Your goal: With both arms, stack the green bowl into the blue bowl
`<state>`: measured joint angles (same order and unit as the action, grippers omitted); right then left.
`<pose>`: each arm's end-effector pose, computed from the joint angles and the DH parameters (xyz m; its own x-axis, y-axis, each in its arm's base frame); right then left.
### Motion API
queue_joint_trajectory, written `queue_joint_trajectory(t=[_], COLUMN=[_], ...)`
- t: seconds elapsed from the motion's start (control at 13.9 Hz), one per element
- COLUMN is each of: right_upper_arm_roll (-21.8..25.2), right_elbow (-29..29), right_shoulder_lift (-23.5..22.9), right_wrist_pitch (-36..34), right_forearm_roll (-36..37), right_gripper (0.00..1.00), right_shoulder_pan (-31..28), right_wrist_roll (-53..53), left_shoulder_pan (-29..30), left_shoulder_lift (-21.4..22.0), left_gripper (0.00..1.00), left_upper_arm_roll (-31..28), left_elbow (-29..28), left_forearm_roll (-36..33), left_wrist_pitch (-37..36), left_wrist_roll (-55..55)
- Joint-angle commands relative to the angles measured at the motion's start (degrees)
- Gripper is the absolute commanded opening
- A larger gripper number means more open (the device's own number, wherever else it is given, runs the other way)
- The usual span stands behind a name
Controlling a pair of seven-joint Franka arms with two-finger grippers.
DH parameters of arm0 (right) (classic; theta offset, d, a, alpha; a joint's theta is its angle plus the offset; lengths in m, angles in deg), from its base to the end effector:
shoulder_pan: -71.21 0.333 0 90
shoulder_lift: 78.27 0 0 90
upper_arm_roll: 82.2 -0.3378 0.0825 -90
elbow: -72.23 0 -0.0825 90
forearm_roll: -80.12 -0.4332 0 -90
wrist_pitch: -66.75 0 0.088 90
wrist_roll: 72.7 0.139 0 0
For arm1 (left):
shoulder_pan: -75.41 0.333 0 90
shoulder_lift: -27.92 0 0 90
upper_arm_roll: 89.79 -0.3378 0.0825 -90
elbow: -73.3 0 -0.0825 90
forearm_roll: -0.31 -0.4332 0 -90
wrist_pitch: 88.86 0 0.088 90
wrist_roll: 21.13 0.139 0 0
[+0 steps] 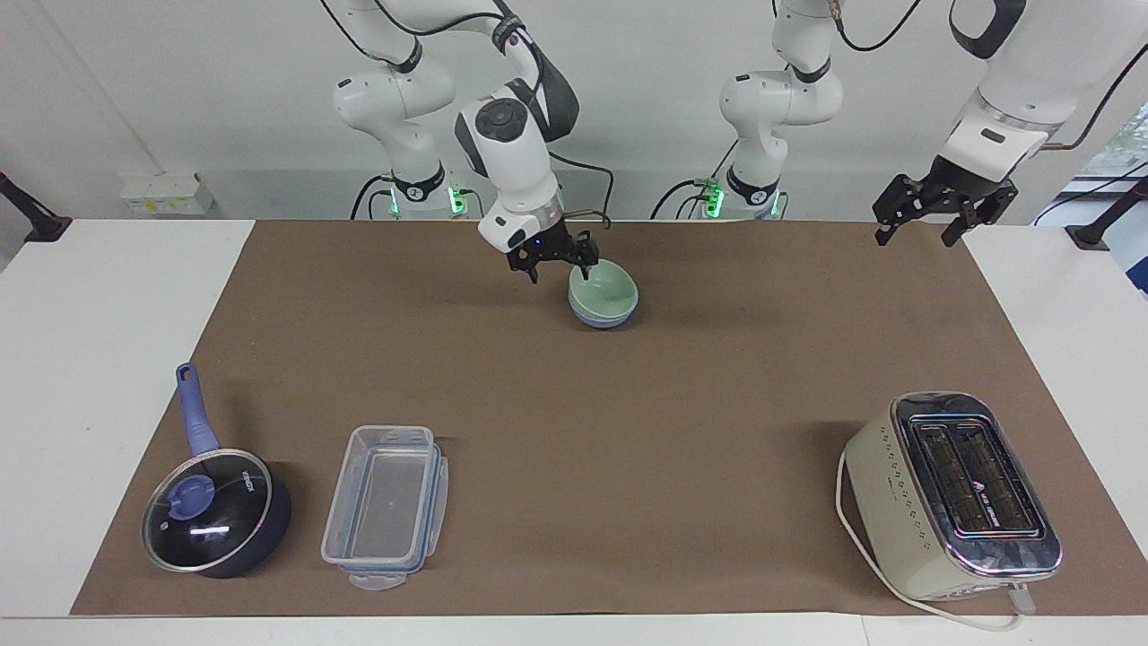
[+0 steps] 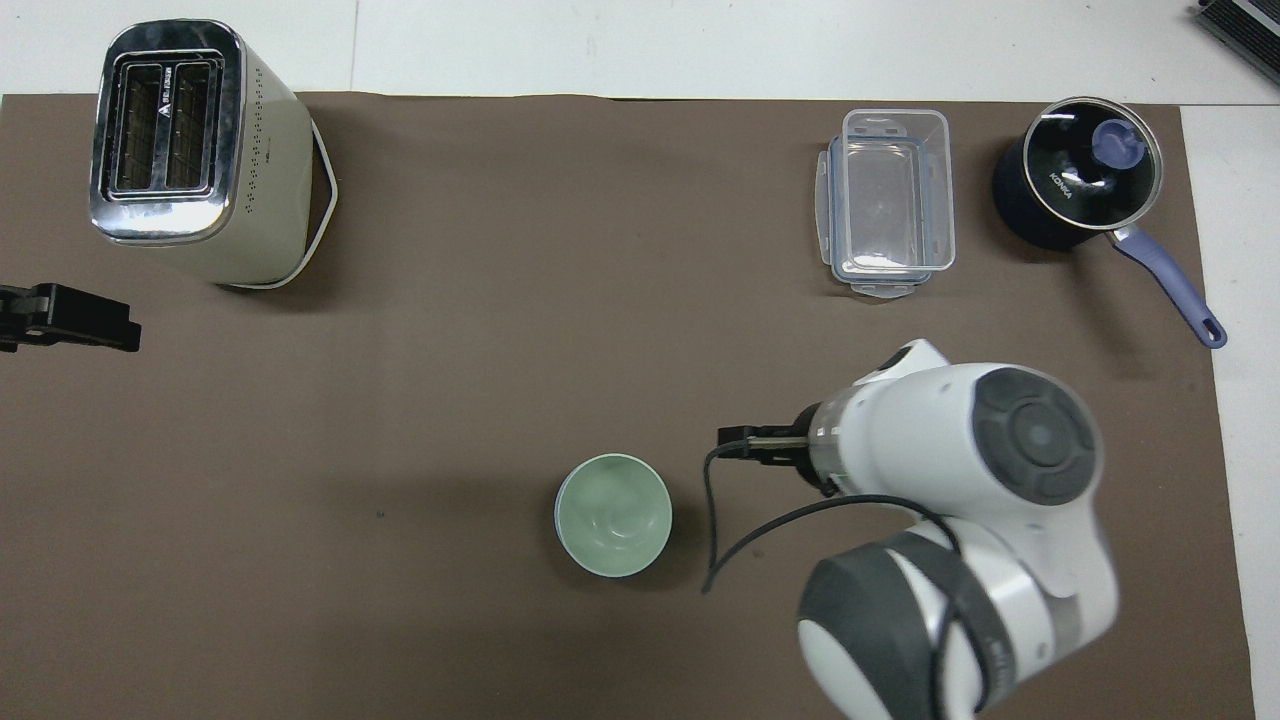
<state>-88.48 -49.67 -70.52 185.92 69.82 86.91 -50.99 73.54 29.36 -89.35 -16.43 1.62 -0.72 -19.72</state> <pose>0.5189 0.2258 0.4466 0.9967 -0.0782 0.0201 -0.0737 -0.9830 -0.1679 0.5916 -0.0272 0.6290 0.9978 -0.0656 -0.0021 -0.0655 -0.9976 0.0227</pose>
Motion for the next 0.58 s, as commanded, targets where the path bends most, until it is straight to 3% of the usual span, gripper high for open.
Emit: queue_joint_trajectory(t=[0.0,0.14,0.5], right_upper_arm_roll=[-0.6,-0.6,-0.7], right_elbow=[3.6,11.1,25.8], right_shoulder_lift=[2.9,1.5,-2.1], right_wrist_pitch=[-5.1,-12.1,-22.3], right_forearm_roll=[1.0,2.1,10.6], right_gripper=[1.0,1.0,1.0], right_shoulder_pan=[-7.6,-11.6,-17.9], right_wrist_roll=[-6.1,-6.7,-8.1], left_shoulder_pan=[0.8,0.8,0.8], left_shoulder_lift=[-0.1,-0.1,-0.1], left_gripper=[1.0,1.0,1.0], left_upper_arm_roll=[0.5,0.5,0.5], left_elbow=[0.6,0.6,0.6], left_forearm_roll=[-0.6,-0.6,-0.6], left_wrist_pitch=[-1.0,-1.0,-1.0], left_wrist_roll=[0.6,0.6,0.6])
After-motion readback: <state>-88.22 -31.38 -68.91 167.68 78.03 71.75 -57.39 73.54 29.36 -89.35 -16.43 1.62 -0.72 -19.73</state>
